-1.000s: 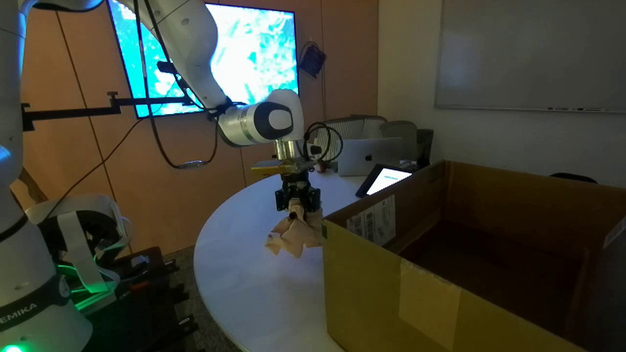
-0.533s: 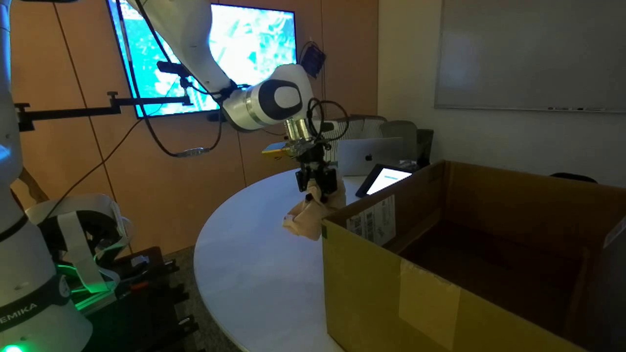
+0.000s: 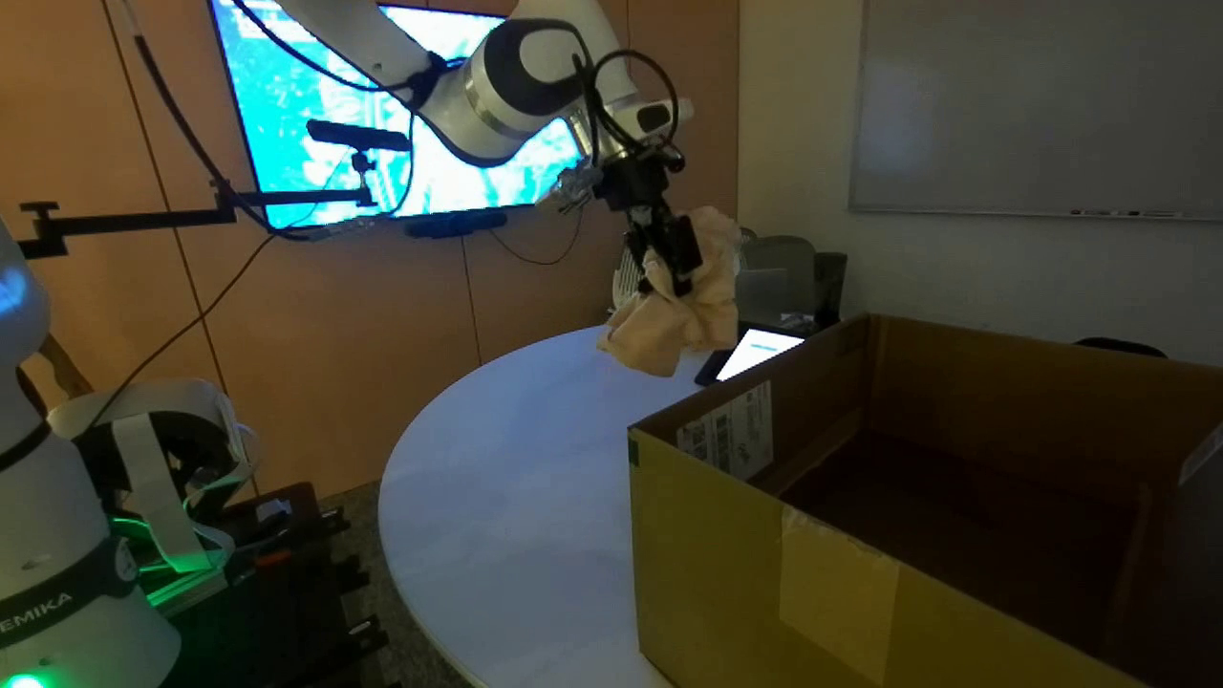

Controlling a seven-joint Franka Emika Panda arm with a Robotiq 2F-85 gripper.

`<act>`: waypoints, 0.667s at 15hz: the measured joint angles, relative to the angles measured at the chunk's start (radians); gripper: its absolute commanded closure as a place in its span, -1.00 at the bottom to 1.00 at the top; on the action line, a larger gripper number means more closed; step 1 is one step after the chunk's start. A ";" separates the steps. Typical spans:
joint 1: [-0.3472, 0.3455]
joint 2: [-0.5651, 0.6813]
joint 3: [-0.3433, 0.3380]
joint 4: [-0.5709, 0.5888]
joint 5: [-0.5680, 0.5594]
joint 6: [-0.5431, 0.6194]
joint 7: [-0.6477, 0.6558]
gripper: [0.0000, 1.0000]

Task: Pick up the marker and put it on the cloth, then put the cloth in box

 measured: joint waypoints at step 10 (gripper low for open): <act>-0.191 -0.073 -0.029 0.093 -0.046 -0.008 0.300 0.77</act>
